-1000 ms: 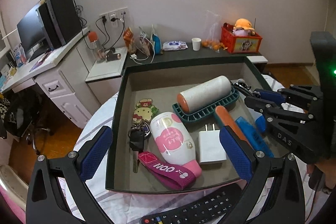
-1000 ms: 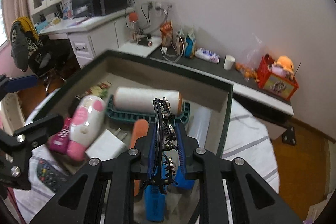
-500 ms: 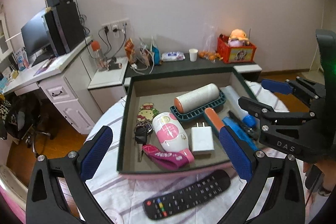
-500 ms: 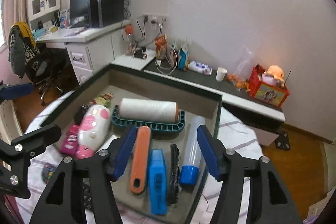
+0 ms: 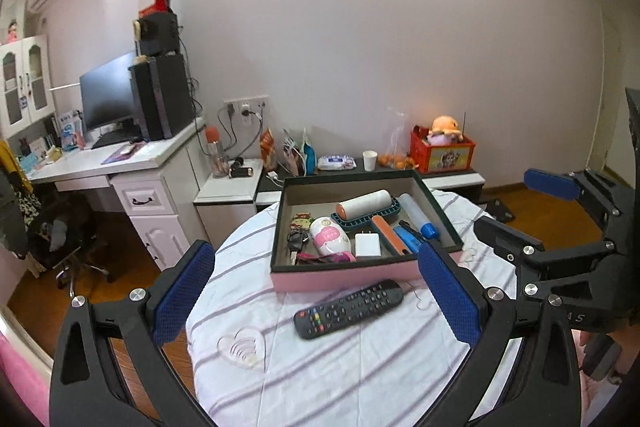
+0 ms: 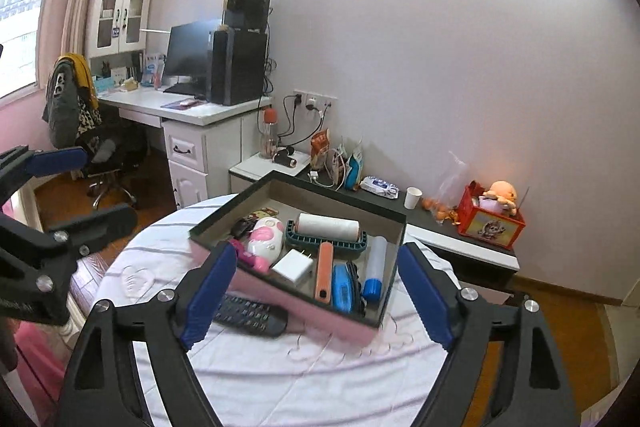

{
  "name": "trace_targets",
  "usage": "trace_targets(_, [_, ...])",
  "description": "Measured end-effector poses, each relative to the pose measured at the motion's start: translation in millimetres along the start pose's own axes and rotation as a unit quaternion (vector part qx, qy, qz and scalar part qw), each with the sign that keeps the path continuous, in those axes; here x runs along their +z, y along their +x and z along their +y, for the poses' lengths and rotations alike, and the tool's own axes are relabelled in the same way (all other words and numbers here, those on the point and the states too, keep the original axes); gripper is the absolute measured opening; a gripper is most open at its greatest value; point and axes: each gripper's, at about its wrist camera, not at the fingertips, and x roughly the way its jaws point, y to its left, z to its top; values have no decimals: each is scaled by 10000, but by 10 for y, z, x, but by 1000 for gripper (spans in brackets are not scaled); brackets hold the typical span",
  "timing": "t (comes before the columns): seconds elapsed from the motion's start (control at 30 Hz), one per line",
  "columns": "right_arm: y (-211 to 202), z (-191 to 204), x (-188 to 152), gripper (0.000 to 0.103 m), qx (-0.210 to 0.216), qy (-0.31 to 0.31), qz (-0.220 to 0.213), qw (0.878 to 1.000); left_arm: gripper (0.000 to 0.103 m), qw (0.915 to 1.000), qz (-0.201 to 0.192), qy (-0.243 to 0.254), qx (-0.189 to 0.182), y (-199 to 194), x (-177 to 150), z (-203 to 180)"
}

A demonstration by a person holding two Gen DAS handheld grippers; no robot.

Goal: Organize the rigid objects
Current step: 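Withdraw the right gripper up from the box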

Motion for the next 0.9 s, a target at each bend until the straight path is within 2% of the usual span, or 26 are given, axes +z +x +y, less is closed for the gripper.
trace_targets(0.27, [-516, 140, -210, 88, -29, 239, -202, 9995, 103, 9997, -183, 54, 138, -525, -245, -42])
trace_targets(0.3, [-559, 159, -230, 90, -57, 237, -225, 9994, 103, 9997, -190, 52, 158, -563, -269, -48])
trace_targets(0.37, [-627, 188, -275, 103, -126, 248, -244, 9993, 103, 9996, -190, 57, 225, -629, -320, -53])
trace_targets(0.63, [-797, 263, -385, 103, -135, 274, -230, 9993, 103, 9996, -86, 109, 250, -722, -444, -76])
trace_targets(0.9, [-796, 271, -428, 103, -138, 278, -183, 9994, 103, 9996, -64, 128, 236, -720, -470, -90])
